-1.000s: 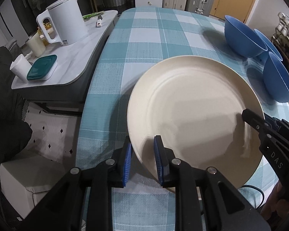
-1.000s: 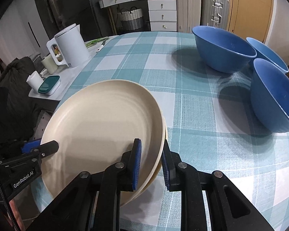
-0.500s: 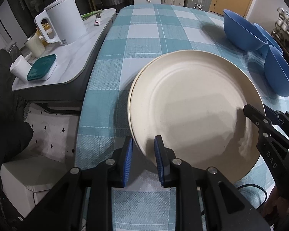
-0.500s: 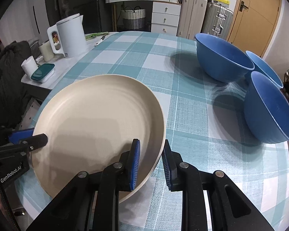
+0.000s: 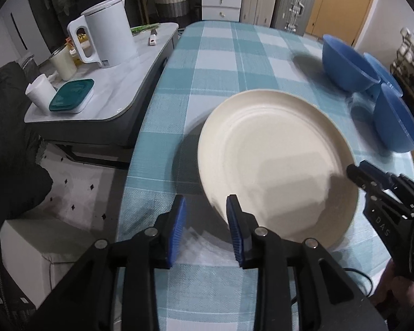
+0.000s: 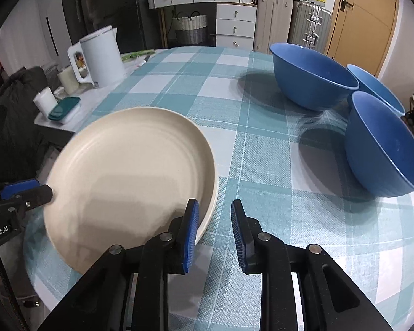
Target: Organize plates and bowls
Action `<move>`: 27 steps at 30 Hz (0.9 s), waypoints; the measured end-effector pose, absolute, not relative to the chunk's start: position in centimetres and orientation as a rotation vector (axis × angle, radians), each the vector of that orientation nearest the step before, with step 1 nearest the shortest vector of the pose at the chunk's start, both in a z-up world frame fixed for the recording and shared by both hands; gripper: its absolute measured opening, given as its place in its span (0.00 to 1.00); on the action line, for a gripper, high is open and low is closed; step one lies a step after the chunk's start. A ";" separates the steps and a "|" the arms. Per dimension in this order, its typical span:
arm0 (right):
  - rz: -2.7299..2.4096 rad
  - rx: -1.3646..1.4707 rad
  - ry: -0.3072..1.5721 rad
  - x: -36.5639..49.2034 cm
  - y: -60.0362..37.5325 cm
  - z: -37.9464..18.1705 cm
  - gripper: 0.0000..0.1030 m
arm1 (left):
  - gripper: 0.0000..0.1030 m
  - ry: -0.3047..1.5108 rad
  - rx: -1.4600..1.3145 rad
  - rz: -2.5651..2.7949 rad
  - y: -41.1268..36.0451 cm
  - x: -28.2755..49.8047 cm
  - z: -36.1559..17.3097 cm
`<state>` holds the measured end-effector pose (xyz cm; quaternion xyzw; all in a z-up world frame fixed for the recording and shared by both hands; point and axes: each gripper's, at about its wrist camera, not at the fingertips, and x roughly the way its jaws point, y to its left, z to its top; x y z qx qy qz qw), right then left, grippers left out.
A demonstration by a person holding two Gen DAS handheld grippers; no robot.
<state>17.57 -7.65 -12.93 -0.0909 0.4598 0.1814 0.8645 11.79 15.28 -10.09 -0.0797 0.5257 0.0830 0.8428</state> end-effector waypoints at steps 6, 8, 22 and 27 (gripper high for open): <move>0.426 -0.111 0.922 16.6 -9.4 -11.1 0.23 | 0.45 1.011 -0.188 0.156 14.3 10.3 -8.1; 0.442 -0.093 0.901 16.0 -10.0 -10.3 0.23 | 0.47 0.973 -0.178 0.151 13.6 9.9 -7.2; 0.438 -0.028 0.661 8.9 -15.7 -2.8 0.53 | 0.57 0.711 -0.141 0.056 6.8 5.2 -0.9; 0.392 0.020 0.587 6.5 -19.0 -0.9 0.68 | 0.84 0.642 -0.147 0.029 4.7 3.3 0.5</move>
